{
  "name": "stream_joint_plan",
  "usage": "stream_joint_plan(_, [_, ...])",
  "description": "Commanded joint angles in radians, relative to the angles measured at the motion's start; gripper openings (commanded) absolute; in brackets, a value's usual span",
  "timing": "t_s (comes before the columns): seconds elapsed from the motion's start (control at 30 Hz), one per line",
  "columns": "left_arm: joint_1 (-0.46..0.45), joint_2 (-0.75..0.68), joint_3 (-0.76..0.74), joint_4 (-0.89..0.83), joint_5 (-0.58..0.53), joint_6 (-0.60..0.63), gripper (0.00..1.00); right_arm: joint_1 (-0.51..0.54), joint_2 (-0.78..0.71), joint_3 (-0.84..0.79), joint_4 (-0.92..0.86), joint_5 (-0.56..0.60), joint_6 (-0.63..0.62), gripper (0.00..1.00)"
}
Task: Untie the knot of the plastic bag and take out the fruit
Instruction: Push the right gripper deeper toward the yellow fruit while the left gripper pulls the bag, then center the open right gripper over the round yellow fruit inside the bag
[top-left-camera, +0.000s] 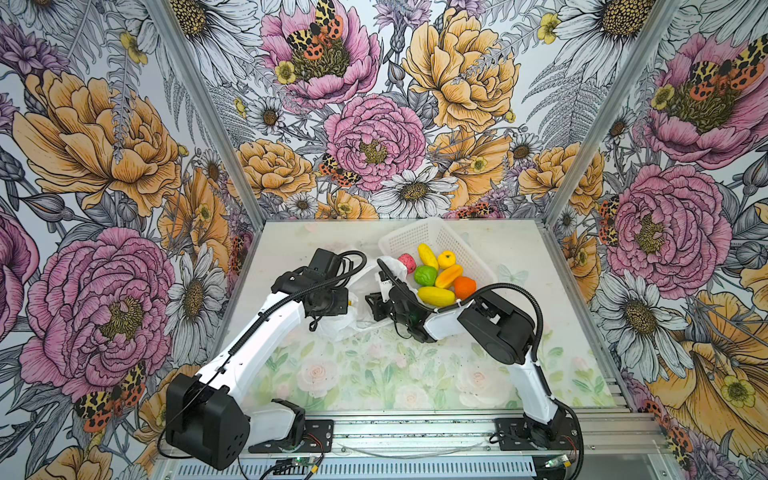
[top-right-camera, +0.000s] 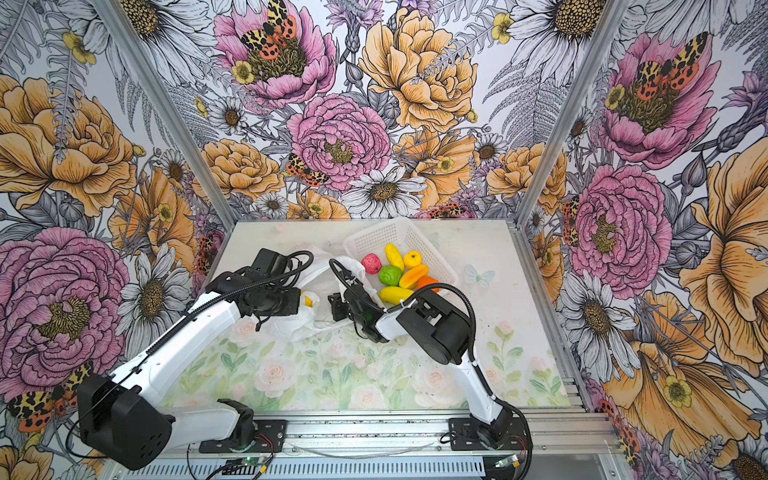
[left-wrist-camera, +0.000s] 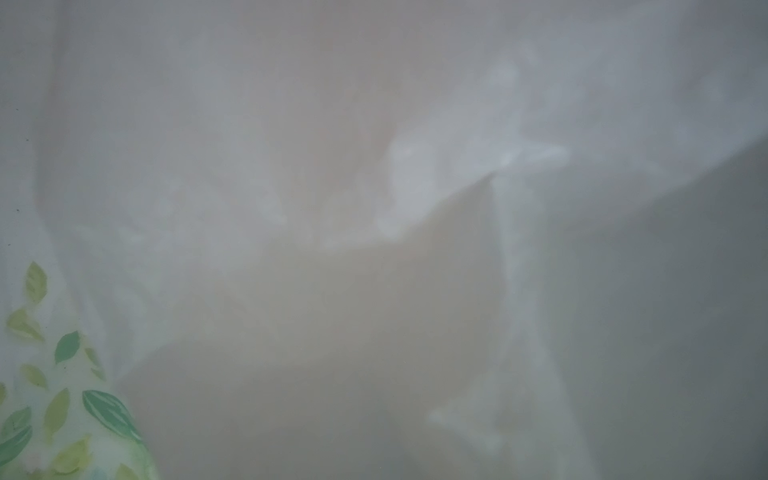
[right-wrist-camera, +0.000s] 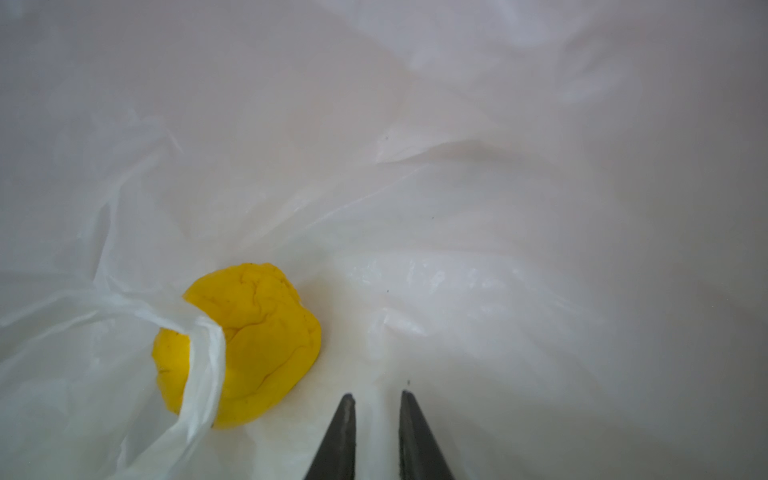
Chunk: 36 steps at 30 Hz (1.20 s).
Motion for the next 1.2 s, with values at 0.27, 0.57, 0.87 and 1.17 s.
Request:
stream_joint_plan(0.27, [-0.162,-0.227,-0.389,0.24,-0.248,-0.446,0.0,0.035,-0.052,-0.045,0.147,0.065,-0.014,0.49])
stream_joint_plan(0.57, [-0.169,-0.349,-0.44,0.255,-0.336,-0.485,0.0,0.092,0.03,0.118,-0.001,-0.01,-0.056,0.76])
stream_joint_plan(0.87, [-0.171,-0.297,-0.449,0.257,-0.334,-0.463,0.0,0.107,0.192,0.387,-0.217,-0.106,-0.05,0.84])
stream_joint_plan(1.17, [-0.18,-0.245,-0.439,0.271,-0.328,-0.442,0.0,0.109,0.365,0.652,-0.426,-0.104,-0.04,0.8])
